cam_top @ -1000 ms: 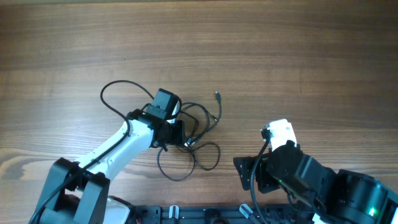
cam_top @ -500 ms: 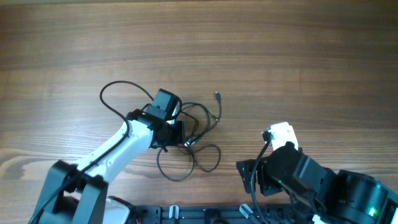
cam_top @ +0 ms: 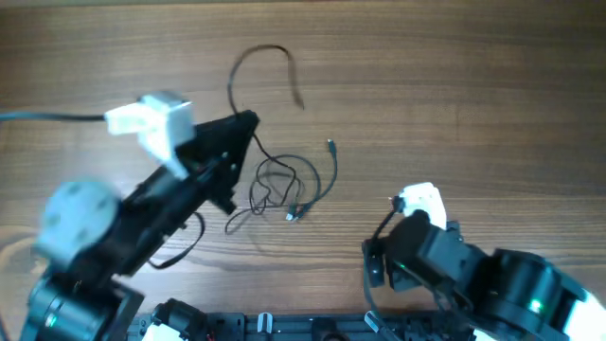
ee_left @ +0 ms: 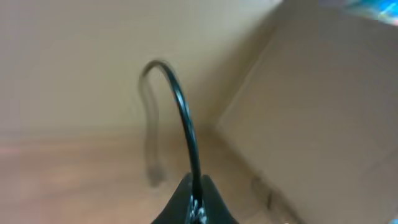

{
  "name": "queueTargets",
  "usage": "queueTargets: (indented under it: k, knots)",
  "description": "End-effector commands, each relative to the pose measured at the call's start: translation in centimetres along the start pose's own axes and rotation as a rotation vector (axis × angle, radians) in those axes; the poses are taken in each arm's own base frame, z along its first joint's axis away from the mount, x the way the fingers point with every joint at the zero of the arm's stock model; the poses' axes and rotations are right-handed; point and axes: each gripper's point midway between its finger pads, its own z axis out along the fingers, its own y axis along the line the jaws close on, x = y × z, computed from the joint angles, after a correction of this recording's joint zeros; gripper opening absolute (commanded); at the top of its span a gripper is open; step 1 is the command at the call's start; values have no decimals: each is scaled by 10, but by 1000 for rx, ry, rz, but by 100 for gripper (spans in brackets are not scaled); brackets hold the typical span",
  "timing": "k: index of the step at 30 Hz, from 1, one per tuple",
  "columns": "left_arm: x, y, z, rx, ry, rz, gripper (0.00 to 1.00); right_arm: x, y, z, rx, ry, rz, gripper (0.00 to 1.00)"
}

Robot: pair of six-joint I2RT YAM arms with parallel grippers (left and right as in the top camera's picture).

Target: Untangle cables

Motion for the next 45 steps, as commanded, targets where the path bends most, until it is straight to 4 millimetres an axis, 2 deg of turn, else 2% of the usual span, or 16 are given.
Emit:
queueTargets:
  k: [1, 3, 8, 12, 16, 18, 19, 21, 24, 29, 30, 32, 37, 41, 42, 45]
  knots:
    - [-49, -7, -36, -53, -216, 56, 4, 0, 18, 22, 1, 74, -139, 100]
    - [-57, 19, -50, -212, -278, 40, 4, -1, 38, 43, -27, 121, -237, 100]
    - [-43, 85, -75, -605, -264, 44, 4, -16, 91, 95, -140, 132, -429, 100]
    - [-37, 95, -81, -675, -232, 91, 4, -30, 138, 111, -313, 66, -516, 100]
    - [-31, 98, -81, -687, -198, 105, 4, -84, 184, 96, -452, -199, -481, 98]
    - [-25, 101, -81, -698, -170, 107, 4, -106, 207, 79, -545, -314, -472, 69]
    - [-23, 101, -81, -701, -163, 108, 4, -113, 212, 73, -568, -352, -465, 40]
    - [-20, 103, -82, -706, -151, 109, 4, -116, 214, 71, -575, -367, -463, 4]
    - [-12, 106, -83, -721, -111, 114, 4, -116, 199, 81, -485, -351, -451, 4]
    - [5, 113, -86, -748, -37, 121, 4, -116, 120, 102, -68, -317, -426, 4]
    - [10, 115, -88, -757, -13, 120, 29, -117, 105, 97, 5, -326, -416, 4]
    - [21, 119, -91, -776, 39, 123, 100, -133, 76, 77, 151, -409, -383, 4]
    - [48, 126, -100, -810, 145, 82, 100, -187, 11, -19, 266, -681, -153, 4]
    - [64, 123, -100, -777, 212, 48, 100, -222, -33, -137, 208, -1004, 20, 4]
    - [67, 121, -98, -762, 225, 44, 100, -225, -42, -180, 186, -1118, 52, 4]
    - [80, 111, -93, -684, 283, 19, 100, -219, -55, -267, 101, -1339, 148, 4]
